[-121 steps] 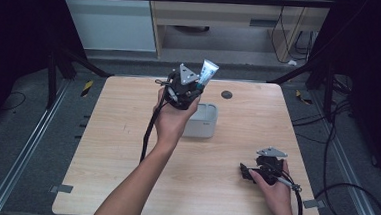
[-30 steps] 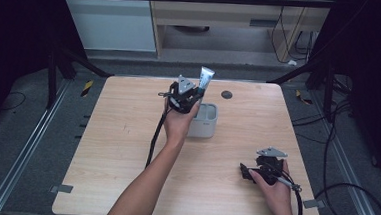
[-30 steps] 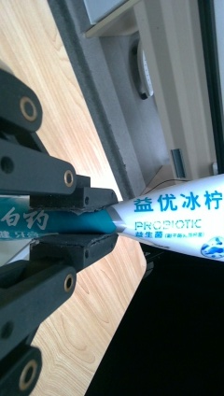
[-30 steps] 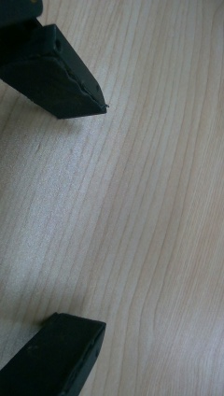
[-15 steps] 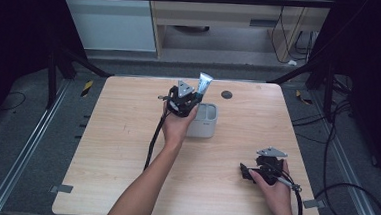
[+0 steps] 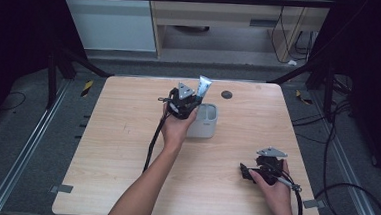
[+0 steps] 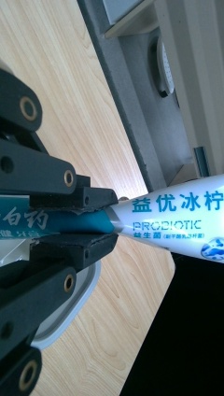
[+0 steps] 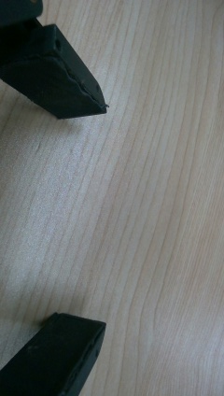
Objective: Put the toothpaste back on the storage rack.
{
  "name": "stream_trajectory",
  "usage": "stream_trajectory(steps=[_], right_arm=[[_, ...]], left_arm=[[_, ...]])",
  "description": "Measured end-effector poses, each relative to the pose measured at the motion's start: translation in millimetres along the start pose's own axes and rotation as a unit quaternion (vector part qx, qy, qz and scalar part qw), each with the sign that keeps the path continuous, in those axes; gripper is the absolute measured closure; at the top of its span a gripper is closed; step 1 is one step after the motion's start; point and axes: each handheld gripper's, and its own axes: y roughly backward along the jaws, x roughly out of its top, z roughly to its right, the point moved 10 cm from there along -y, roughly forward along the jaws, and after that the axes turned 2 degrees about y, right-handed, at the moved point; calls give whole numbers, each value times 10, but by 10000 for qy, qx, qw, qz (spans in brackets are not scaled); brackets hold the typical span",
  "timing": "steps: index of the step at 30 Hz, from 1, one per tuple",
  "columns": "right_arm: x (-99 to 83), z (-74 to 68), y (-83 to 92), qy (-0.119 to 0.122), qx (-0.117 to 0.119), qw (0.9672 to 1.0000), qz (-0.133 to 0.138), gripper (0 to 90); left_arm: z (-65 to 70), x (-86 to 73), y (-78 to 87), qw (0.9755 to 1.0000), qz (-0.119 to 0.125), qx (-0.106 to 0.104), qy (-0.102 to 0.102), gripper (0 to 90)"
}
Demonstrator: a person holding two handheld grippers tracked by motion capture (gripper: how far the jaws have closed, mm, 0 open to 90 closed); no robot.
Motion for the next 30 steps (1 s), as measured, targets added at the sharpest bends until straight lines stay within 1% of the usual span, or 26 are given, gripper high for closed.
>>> stream_trajectory(steps=[3, 9, 12, 21, 26, 30], right_arm=[[-1, 0, 1, 2, -1, 10000, -4, 4], [0, 0, 0, 1, -1, 10000, -4, 4], [-1, 0, 1, 0, -2, 10000, -5, 4], [0, 1, 0, 2, -2, 10000, -3, 4], [0, 0, 0, 0, 0, 10000, -3, 4], [0, 0, 0, 0, 0, 10000, -3, 4]], left_arm=[[-4, -18, 5, 10000, -20, -6, -14, 783], [-48, -57, 27, 10000, -85, -6, 32, 783], [-54, -57, 32, 10000, -69, -24, 53, 783], [-52, -53, 87, 9998, -162, -69, 47, 782], [-42, -55, 110, 9997, -206, -124, -2, 782], [-22, -89, 98, 9993, -327, -173, -51, 782]])
